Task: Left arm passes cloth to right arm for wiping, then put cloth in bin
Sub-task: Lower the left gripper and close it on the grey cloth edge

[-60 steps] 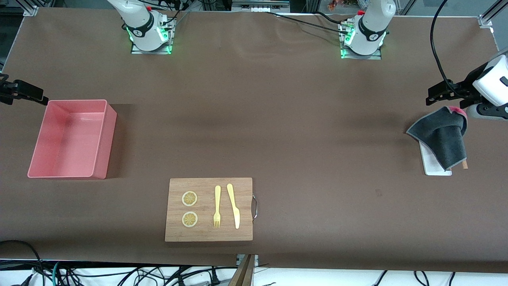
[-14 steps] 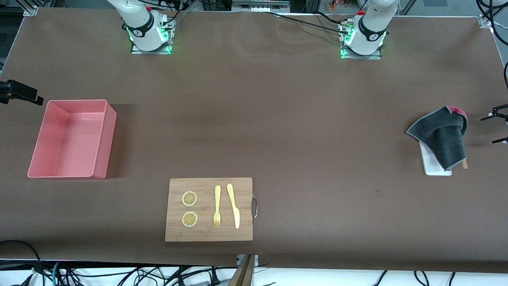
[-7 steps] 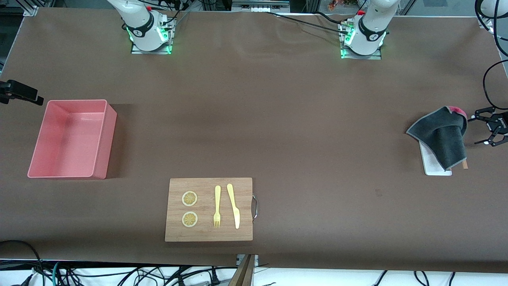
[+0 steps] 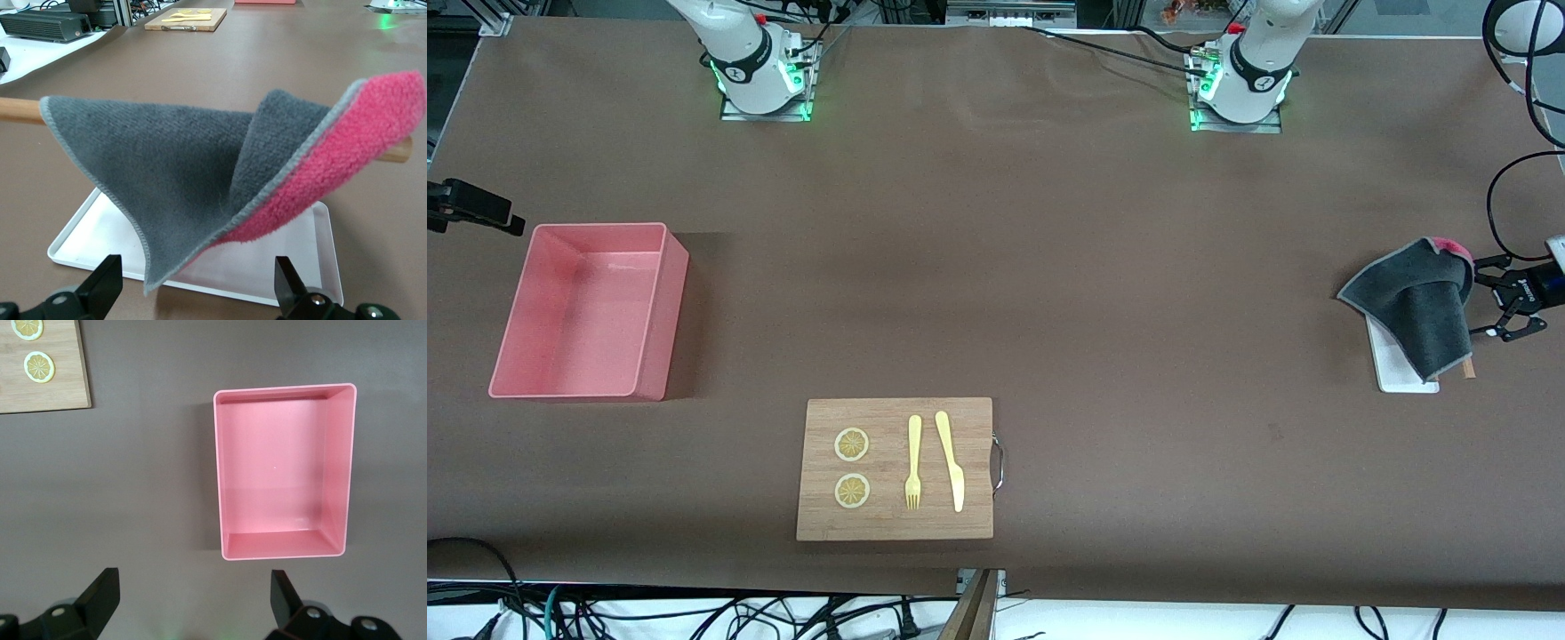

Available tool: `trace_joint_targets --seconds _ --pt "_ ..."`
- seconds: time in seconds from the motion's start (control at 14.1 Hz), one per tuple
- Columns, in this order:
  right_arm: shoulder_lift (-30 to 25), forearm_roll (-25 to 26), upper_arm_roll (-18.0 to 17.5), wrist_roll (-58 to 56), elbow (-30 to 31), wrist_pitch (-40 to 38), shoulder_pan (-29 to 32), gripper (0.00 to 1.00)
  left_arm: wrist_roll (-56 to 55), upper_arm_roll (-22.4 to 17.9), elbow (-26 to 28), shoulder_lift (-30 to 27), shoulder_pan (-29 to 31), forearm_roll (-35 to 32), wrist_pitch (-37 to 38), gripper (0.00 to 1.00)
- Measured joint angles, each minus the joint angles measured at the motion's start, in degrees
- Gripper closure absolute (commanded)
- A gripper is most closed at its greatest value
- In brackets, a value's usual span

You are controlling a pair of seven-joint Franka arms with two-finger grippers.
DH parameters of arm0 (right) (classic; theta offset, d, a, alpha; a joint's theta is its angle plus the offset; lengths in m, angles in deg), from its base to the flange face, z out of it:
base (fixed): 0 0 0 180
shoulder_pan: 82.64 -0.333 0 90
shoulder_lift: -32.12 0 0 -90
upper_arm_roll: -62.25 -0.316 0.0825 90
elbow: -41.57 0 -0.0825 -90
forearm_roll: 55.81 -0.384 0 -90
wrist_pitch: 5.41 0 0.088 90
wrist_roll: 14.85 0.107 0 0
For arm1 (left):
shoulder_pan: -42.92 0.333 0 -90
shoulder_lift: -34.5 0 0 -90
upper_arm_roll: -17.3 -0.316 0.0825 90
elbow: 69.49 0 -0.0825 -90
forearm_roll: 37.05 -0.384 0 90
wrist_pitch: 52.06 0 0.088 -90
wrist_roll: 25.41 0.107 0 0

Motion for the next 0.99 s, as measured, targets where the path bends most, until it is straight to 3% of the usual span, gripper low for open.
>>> trace_joint_targets --seconds 0.07,0.14,0.21,0.36,0.57,0.85,0.92,0.99 --pt "0.00 -0.03 -0.06 0.00 0.00 0.00 -0.03 0.00 0.35 0.00 -0.08 0.37 0.05 0.00 0.00 0.00" --pt "0.00 -0.05 -0.11 0.00 0.00 0.00 -0.05 0.00 0.68 0.00 -0.10 0.72 0.05 0.02 0.00 0.12" --pt "0.00 -0.05 -0.15 0.00 0.00 0.00 -0.05 0.00 0.98 0.03 -0.15 1.04 0.04 0.28 0.00 0.18" --pt "0.00 -0.07 -0.17 0.00 0.00 0.00 -0.05 0.00 1.26 0.16 -0.67 1.56 0.03 1.24 0.00 0.46" --pt "0.00 -0.09 -0.30 0.06 0.00 0.00 -0.08 0.00 1.36 0.31 -1.74 1.80 0.03 1.29 0.00 0.82" --pt "0.06 -0.11 -0.43 0.07 0.00 -0.13 -0.11 0.00 1.58 0.94 -2.04 1.82 0.02 1.29 0.06 0.82" --pt "0.07 -0.11 -0.48 0.12 0.00 -0.13 -0.11 0.00 1.62 1.16 -2.05 1.90 0.00 1.29 0.06 0.84" --pt "0.08 -0.11 -0.57 0.20 0.00 -0.13 -0.12 0.00 1.63 1.23 -2.05 2.12 0.00 1.29 0.06 0.95"
